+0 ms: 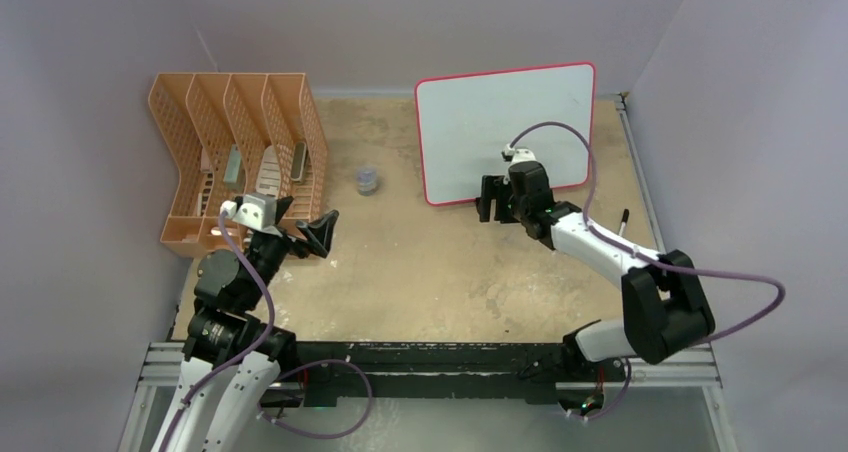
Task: Write a sentence on the whiteboard
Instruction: Move the whiteboard to the center of the board.
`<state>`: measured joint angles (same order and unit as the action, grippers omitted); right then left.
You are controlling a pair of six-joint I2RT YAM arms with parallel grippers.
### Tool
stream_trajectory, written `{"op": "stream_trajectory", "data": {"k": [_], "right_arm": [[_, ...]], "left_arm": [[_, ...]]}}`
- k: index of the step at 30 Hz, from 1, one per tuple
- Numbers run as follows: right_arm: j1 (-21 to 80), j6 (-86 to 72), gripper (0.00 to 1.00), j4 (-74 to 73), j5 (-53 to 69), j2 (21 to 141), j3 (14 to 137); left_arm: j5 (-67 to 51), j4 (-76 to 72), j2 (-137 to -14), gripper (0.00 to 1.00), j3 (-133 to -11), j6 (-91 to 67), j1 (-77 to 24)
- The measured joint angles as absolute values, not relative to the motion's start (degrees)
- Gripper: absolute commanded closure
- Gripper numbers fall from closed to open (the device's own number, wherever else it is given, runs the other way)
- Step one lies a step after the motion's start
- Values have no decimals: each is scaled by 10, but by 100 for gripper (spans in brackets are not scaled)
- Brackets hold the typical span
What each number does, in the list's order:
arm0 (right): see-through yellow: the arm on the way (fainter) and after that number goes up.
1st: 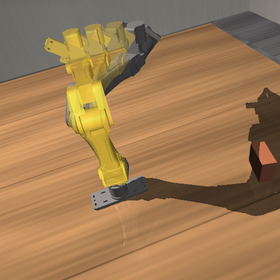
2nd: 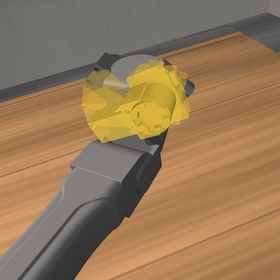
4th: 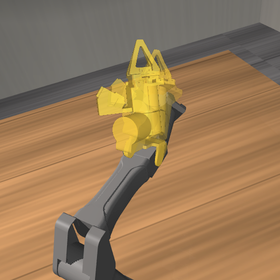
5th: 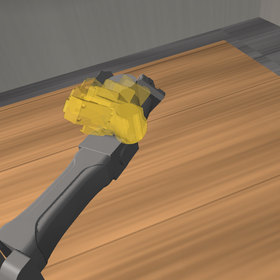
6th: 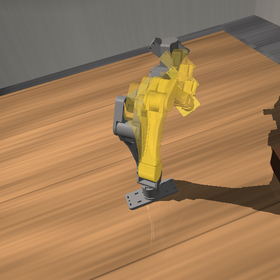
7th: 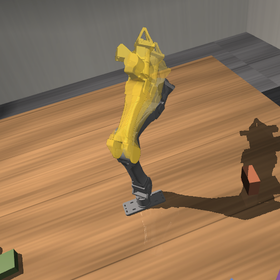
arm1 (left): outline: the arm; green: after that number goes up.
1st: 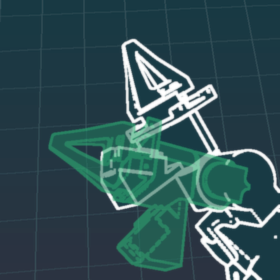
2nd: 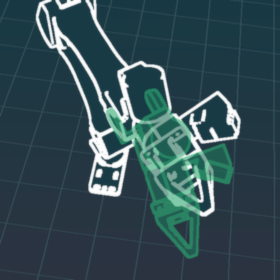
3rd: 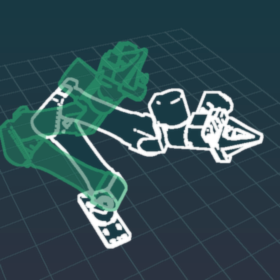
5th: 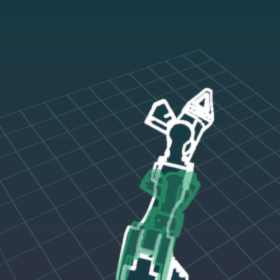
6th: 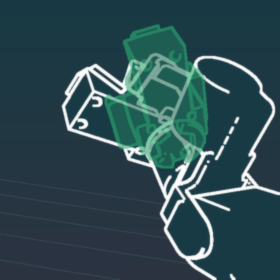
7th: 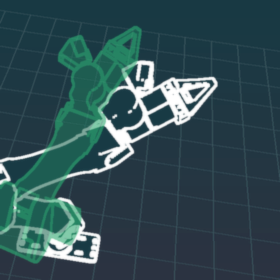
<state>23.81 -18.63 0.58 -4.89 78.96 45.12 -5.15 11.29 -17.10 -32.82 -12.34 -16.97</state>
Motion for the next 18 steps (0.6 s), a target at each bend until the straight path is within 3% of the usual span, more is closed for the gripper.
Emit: {"op": "stream_trajectory", "data": {"k": [18], "right_arm": [[279, -186, 22, 37, -107, 956, 538]], "left_arm": [[-58, 112, -171, 0, -328, -115, -170]]}}
